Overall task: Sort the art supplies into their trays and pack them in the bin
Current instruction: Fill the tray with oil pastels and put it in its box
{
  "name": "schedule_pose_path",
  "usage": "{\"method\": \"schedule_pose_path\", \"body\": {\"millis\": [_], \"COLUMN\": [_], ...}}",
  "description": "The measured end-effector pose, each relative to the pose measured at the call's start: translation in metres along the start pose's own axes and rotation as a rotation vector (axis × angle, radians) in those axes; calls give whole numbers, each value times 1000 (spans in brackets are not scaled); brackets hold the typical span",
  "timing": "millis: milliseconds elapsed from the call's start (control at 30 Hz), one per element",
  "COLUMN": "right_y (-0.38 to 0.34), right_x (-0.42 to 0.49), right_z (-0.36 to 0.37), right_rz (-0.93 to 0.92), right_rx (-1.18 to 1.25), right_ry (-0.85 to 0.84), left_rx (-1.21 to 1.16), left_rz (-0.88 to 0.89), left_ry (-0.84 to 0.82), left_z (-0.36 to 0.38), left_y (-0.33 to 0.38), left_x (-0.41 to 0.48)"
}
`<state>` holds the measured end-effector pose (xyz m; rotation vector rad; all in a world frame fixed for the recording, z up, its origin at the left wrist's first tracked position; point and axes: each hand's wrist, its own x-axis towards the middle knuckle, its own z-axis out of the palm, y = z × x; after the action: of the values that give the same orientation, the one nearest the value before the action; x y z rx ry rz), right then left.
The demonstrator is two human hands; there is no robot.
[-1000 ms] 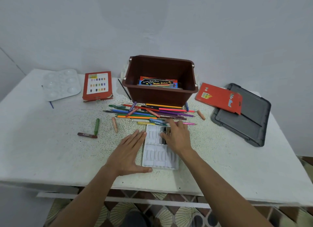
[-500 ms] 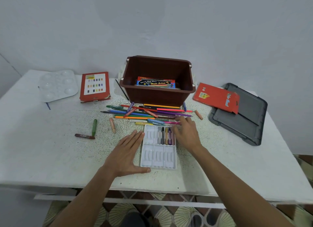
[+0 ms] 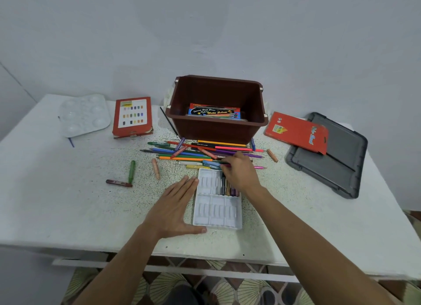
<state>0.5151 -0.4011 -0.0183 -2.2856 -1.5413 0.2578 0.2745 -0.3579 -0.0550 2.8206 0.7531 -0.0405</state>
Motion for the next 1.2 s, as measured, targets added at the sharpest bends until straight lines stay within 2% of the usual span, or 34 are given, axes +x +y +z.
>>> {"method": "schedule_pose_path", "body": {"millis": [267, 467, 600, 767, 967, 1200], "right_y": [-6, -8, -12, -13, -9, -17], "right_x": [6, 1, -7, -15, -18, -15], "right_z": [4, -16, -26, -26, -16, -7], "right_rz": [28, 198, 181, 144, 92, 94], "right_rx": [36, 526, 706, 656, 494, 351], "right_ry": [24, 85, 108, 74, -83, -102], "left_rx": [-6, -10, -7, -10, -3, -18], "left_rz": [9, 15, 13, 8, 9, 16], "left_ry": [16, 17, 8, -3, -7, 16], "left_z": [0, 0, 0, 0, 0, 1], "left_y": [0, -1, -1, -2, -2, -3], "left_x": [0, 0, 0, -1, -1, 0]}}
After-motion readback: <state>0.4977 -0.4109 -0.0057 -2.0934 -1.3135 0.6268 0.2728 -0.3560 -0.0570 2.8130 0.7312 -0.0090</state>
